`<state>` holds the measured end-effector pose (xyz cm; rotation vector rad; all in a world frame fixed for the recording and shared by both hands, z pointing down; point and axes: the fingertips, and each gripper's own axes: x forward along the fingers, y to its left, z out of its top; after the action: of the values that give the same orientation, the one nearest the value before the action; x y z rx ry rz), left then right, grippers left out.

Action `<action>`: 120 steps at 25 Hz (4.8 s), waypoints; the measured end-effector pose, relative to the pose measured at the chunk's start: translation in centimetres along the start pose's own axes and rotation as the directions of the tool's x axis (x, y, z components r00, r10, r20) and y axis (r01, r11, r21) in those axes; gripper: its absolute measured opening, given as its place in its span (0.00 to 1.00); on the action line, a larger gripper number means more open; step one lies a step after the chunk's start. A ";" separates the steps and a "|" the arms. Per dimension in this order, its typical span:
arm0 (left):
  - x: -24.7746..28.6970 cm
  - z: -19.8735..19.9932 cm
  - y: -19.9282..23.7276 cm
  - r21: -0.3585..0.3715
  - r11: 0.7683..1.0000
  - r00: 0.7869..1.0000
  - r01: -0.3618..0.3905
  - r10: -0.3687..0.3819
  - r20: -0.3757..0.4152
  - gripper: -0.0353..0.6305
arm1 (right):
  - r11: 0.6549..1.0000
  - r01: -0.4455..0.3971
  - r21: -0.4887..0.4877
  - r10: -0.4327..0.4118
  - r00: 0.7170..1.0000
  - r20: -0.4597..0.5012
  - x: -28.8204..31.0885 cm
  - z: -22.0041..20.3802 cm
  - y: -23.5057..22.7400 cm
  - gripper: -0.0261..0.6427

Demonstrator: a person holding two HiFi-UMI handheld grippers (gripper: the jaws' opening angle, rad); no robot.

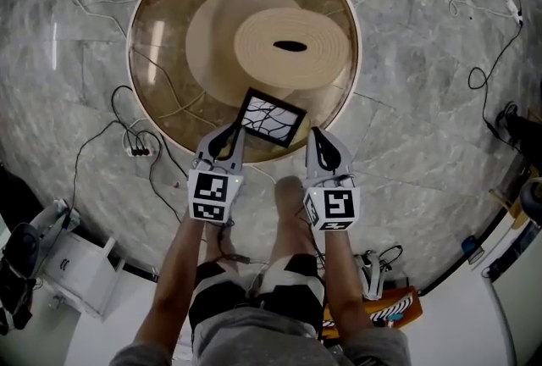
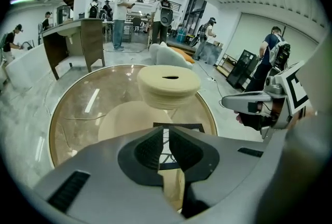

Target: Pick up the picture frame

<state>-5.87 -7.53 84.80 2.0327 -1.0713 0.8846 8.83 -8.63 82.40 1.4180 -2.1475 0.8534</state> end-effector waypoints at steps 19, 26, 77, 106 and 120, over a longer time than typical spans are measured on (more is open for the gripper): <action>6.8 -5.6 2.6 -0.008 1.000 0.980 -0.022 0.020 -0.200 0.28 | 0.998 0.013 0.059 -0.011 0.999 -0.033 1.5 -2.2 -2.0 0.04; 7.3 -6.0 2.6 -0.004 1.000 0.976 -0.003 0.002 -0.218 0.28 | 0.998 0.015 0.065 -0.012 0.999 -0.041 1.7 -2.5 -2.2 0.04; -5.6 6.3 2.0 -0.016 1.000 0.999 -0.009 0.010 0.047 0.17 | 0.997 0.067 -0.044 -0.065 0.997 0.036 -4.8 8.4 1.9 0.04; -37.1 23.8 -3.9 0.061 0.990 0.873 -0.128 0.083 0.481 0.17 | 0.978 0.177 -0.108 -0.121 0.911 0.393 -28.8 29.3 13.0 0.04; -49.3 21.1 -7.8 0.153 0.981 0.811 -0.115 0.004 0.586 0.17 | 0.970 0.217 -0.107 -0.132 0.845 0.518 -40.6 29.2 21.3 0.04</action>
<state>-15.19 -0.53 31.89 2.5252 -1.4243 0.3835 4.41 4.02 29.71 1.8745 -2.3320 0.2341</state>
